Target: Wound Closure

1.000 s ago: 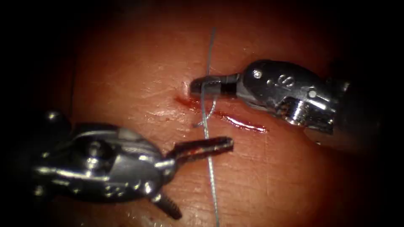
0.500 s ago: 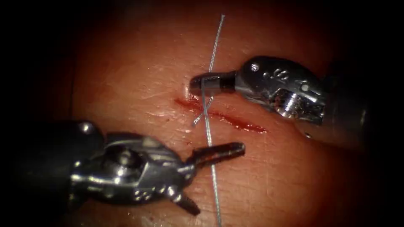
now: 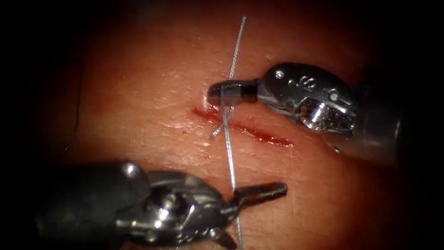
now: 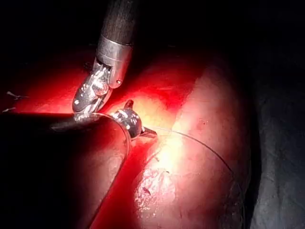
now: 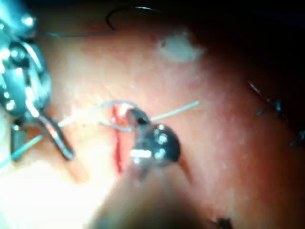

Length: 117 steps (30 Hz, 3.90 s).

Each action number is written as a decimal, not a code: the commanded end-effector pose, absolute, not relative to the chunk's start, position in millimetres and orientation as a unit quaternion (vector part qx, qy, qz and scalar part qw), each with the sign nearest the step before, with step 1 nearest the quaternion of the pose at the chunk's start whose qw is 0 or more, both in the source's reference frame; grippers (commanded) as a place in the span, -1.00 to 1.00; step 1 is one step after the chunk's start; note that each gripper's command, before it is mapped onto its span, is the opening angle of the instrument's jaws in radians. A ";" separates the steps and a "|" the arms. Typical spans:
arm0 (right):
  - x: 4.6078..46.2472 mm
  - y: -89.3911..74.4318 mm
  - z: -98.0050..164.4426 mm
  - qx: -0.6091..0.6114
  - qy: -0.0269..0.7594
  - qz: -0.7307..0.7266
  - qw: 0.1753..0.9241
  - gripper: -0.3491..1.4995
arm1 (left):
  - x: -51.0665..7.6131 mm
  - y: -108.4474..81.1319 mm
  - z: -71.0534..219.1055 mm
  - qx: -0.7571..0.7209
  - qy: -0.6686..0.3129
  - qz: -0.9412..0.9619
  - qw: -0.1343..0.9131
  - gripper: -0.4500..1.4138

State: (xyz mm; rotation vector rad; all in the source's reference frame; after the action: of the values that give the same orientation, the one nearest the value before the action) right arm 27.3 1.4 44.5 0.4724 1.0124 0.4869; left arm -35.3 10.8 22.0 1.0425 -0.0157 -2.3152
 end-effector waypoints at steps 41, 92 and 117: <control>26.8 1.8 40.0 0.211 0.505 0.214 0.809 -0.33 | -23.3 16.4 14.9 0.408 -0.060 -0.870 0.269 -1.00; 38.3 3.4 35.0 -0.002 0.595 -0.120 0.795 -0.15 | -24.5 17.4 16.4 0.411 -0.060 -0.866 0.280 -1.00; 34.3 6.3 37.7 0.041 0.542 -0.044 0.838 -1.00 | -25.9 17.1 13.9 0.429 -0.061 -0.864 0.255 0.84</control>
State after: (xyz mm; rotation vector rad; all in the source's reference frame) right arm 33.7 5.9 37.1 0.0960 1.1452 -0.0860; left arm -25.4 16.7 13.4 1.1664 -0.1617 -2.3474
